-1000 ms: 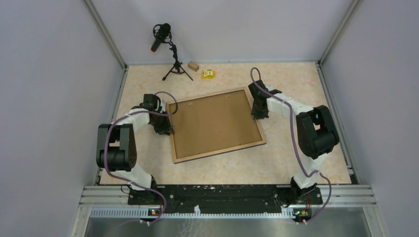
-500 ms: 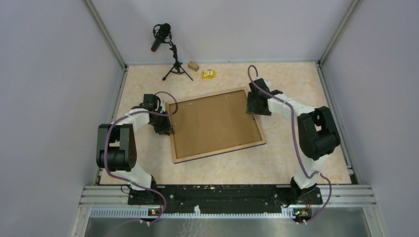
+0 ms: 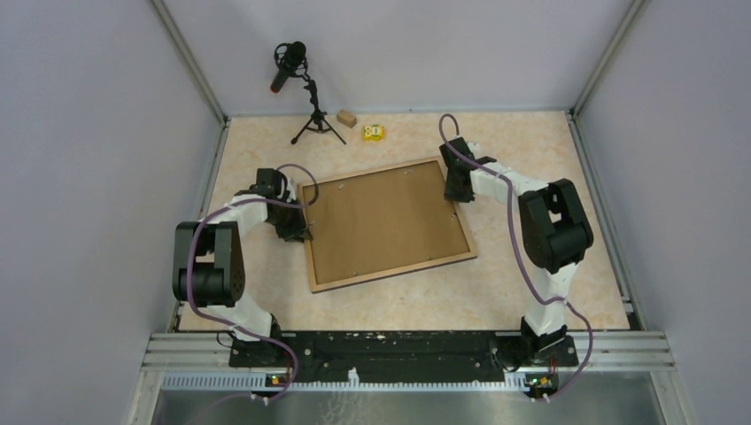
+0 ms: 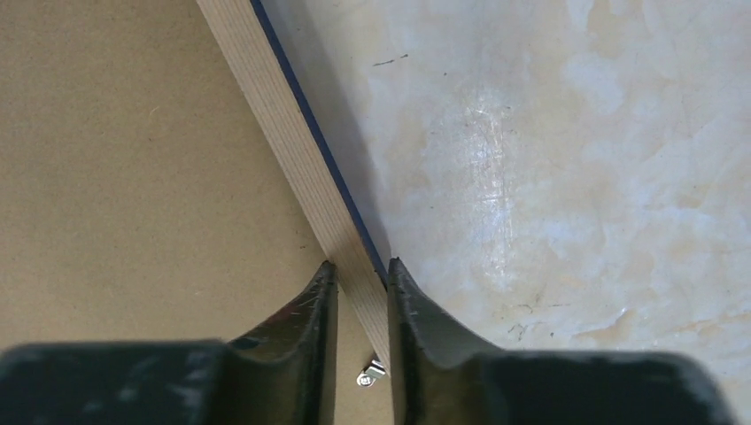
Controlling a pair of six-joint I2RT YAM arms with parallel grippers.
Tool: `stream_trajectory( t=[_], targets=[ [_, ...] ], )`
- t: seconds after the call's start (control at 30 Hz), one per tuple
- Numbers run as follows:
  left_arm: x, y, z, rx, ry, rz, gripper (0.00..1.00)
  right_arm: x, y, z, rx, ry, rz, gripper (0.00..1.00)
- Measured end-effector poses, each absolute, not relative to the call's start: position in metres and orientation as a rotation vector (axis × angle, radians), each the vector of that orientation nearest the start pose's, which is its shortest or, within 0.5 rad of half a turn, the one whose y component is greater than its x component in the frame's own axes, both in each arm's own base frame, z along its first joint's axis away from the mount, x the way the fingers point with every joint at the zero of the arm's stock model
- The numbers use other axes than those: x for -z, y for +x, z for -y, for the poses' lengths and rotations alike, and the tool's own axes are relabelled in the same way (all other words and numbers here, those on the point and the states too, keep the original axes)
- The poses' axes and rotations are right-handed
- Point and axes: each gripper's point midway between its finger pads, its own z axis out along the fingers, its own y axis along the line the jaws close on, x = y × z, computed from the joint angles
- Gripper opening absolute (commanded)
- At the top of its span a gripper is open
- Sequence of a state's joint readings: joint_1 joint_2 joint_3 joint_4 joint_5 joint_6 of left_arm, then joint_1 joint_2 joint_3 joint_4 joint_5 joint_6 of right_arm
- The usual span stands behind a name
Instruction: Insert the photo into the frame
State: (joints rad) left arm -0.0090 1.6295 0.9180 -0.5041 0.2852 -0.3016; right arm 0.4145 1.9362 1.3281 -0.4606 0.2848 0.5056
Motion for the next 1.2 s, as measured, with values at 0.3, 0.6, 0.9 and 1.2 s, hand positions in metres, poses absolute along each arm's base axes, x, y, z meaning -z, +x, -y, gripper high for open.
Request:
stream_trajectory(
  t=[0.3, 0.6, 0.9, 1.2],
  targets=[
    [-0.026, 0.341, 0.058, 0.445, -0.359, -2.75, 0.24, -0.034, 0.383, -0.142, -0.042, 0.252, -2.567, 0.0],
    [-0.04, 0.376, 0.058, 0.439, -0.379, -2.686, 0.85, -0.026, 0.292, -0.155, -0.385, 0.312, -2.611, 0.67],
    [-0.107, 0.313, 0.07, 0.523, -0.383, -2.514, 0.98, -0.071, 0.322, -0.156, -0.31, 0.08, -2.532, 0.98],
    [-0.099, 0.205, 0.132, 0.806, -0.485, -2.542, 0.89, -0.149, 0.436, -0.199, -0.343, -0.018, -2.309, 0.98]
  ],
)
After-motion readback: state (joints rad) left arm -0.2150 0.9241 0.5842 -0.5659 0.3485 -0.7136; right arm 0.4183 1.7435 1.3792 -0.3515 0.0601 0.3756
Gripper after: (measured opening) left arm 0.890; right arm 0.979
